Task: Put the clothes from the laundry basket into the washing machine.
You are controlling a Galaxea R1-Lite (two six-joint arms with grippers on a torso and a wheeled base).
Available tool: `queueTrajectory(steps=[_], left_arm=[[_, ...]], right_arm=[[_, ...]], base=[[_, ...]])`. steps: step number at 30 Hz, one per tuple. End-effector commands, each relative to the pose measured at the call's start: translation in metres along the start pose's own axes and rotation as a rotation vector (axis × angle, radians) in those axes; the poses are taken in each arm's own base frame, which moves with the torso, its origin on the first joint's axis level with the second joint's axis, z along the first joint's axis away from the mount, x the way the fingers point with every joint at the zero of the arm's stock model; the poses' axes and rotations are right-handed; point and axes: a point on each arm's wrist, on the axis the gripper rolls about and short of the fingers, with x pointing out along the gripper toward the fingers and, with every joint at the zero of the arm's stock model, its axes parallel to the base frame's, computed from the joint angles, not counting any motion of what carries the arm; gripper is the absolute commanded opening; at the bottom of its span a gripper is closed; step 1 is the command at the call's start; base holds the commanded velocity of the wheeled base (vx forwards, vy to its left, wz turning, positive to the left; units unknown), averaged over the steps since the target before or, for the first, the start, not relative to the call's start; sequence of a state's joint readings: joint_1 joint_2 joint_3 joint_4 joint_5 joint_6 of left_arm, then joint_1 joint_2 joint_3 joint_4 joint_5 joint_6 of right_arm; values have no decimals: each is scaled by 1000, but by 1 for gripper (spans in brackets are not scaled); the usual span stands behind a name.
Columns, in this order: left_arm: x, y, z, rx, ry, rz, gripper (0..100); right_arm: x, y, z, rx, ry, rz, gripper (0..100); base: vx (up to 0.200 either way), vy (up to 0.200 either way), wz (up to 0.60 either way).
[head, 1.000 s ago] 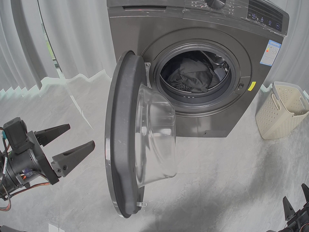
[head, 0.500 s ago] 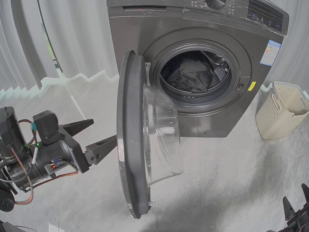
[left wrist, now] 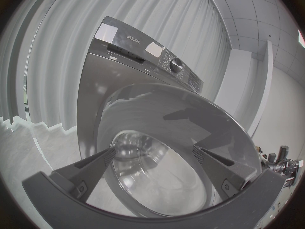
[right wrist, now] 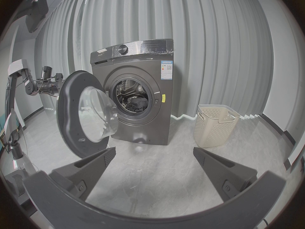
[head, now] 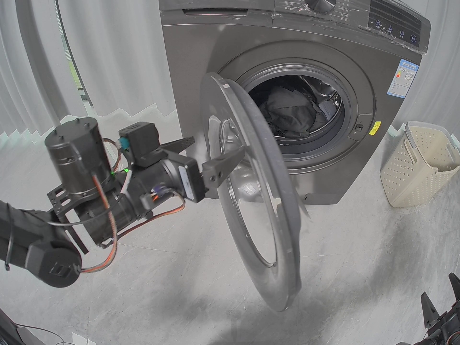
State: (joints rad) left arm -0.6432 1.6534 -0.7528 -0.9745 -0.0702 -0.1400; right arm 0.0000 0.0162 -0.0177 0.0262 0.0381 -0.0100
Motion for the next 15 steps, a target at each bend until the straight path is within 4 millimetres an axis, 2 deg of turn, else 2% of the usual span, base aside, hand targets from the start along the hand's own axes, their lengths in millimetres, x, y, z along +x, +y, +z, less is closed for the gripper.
queueTrajectory(steps=[1, 8, 10, 15], left_arm=[[52, 9, -18, -5, -25, 48, 100], [94, 19, -16, -53, -134, 119, 100], [110, 29, -13, -60, -191, 192, 100], [127, 47, -11, -62, -245, 283, 100]], right_arm=[[0, 0, -3, -1, -5, 0, 100], [0, 0, -3, -1, -5, 0, 100], [0, 0, -3, -1, -5, 0, 100], [0, 0, -3, 1, -5, -1, 100]], base=[[0, 0, 0], [0, 0, 0], [0, 0, 0], [0, 0, 0]])
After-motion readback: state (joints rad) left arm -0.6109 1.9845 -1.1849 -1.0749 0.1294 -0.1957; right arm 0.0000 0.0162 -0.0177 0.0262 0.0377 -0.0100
